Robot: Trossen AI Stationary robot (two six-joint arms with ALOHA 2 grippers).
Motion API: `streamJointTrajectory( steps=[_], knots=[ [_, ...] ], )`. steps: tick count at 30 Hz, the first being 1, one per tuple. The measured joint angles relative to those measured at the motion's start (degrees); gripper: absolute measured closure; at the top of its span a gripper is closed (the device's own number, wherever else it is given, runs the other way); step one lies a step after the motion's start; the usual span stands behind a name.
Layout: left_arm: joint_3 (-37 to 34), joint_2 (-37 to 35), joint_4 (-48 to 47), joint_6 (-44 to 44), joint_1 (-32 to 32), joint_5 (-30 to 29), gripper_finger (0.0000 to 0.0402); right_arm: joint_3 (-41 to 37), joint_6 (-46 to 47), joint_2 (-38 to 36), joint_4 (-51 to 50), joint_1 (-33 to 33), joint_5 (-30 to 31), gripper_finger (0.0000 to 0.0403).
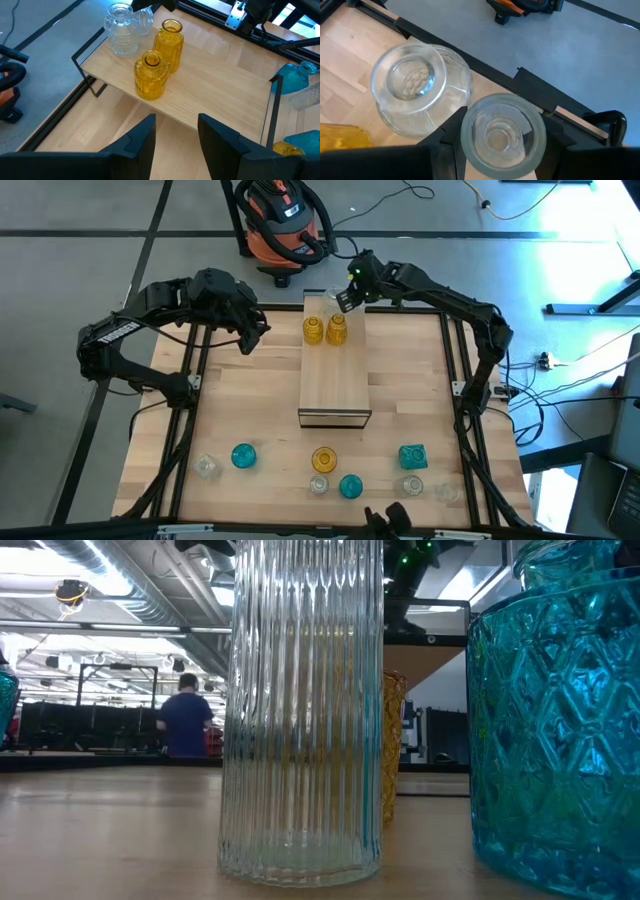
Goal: Sort vases onto shelf
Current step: Put the transparent glass aligned with the other transparent glass on the shelf
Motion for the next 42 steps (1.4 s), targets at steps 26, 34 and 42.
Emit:
streamJointTrajectory(
  steps=[26, 34, 42],
  knots=[
    [0.0, 0.0, 0.0, 0.0, 0.0, 0.0, 0.0263, 0.0, 1.2, 0.3, 0.1, 0.0, 0.4, 0.0251],
    [0.0, 0.0, 0.0, 0.0, 0.0, 0.0, 0.0263, 0.0, 1.8, 0.3, 0.2, 0.0, 0.4, 0.0251],
    [0.0, 0.0, 0.0, 0.0, 0.0, 0.0, 0.0263, 0.0, 4.6, 0.3, 0.6, 0.0, 0.5, 0.0251]
  ],
)
